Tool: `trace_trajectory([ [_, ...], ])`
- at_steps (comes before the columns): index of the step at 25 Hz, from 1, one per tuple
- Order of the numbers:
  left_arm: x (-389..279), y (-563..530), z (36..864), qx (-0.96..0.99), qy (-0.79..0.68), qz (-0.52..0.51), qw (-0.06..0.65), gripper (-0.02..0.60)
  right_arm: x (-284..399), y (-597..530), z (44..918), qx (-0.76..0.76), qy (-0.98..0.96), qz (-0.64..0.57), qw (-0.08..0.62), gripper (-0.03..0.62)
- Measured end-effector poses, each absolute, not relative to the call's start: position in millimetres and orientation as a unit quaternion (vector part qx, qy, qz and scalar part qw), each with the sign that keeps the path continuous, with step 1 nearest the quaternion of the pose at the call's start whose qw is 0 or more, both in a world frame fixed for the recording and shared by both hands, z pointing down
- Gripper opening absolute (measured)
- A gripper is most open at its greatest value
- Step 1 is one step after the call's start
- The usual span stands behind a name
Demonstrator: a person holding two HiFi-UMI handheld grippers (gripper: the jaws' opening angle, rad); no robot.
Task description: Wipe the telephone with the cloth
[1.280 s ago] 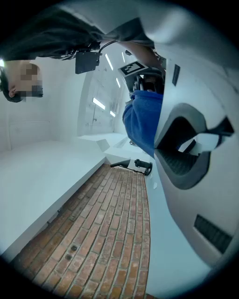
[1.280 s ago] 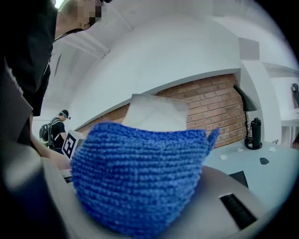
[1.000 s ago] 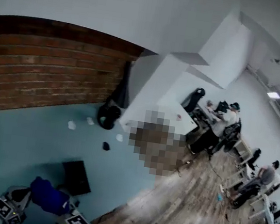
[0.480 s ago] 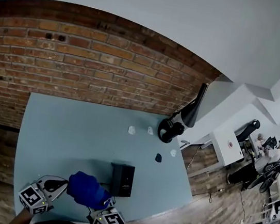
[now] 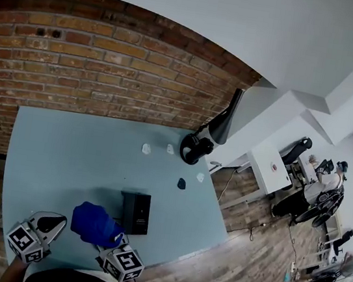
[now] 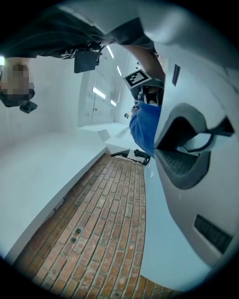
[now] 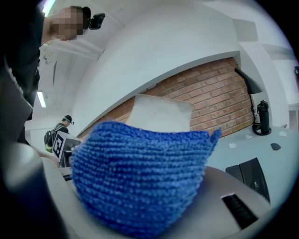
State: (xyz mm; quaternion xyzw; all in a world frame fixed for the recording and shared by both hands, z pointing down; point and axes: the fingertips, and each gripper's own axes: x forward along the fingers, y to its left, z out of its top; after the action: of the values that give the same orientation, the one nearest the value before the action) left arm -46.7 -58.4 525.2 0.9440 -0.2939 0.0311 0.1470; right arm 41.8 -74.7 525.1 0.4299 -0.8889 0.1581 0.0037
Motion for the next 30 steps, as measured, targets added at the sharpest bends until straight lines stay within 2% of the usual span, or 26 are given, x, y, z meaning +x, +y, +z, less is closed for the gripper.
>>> trace_trajectory([
  [5,-46.1,-56.5,523.5,0.943,-0.293,0.033,0.151,0.026,80.4,-100.1,525.5,0.459,-0.879,0.126,0.030,0.118],
  [8,-49.9,-57.8,524.3,0.942,-0.297,0.033,0.151,0.026,110.4,-124.3,524.4,0.483,-0.867,0.100,0.069,0.117],
  [17,-60.7,-53.7,527.3,0.938,-0.307,0.034,0.158,0.026,193.2,-194.0,519.9,0.552,-0.799,-0.032,0.237,0.118],
  [25,-73.7,-56.5,531.4,0.929,-0.326,0.037,0.169,0.026,223.3,-230.0,568.2,0.539,-0.681,-0.159,0.469,0.117],
  [30,-80.7,-57.6,534.3,0.926,-0.333,0.036,0.173,0.026,221.4,-220.2,610.0,0.508,-0.664,-0.160,0.525,0.117],
])
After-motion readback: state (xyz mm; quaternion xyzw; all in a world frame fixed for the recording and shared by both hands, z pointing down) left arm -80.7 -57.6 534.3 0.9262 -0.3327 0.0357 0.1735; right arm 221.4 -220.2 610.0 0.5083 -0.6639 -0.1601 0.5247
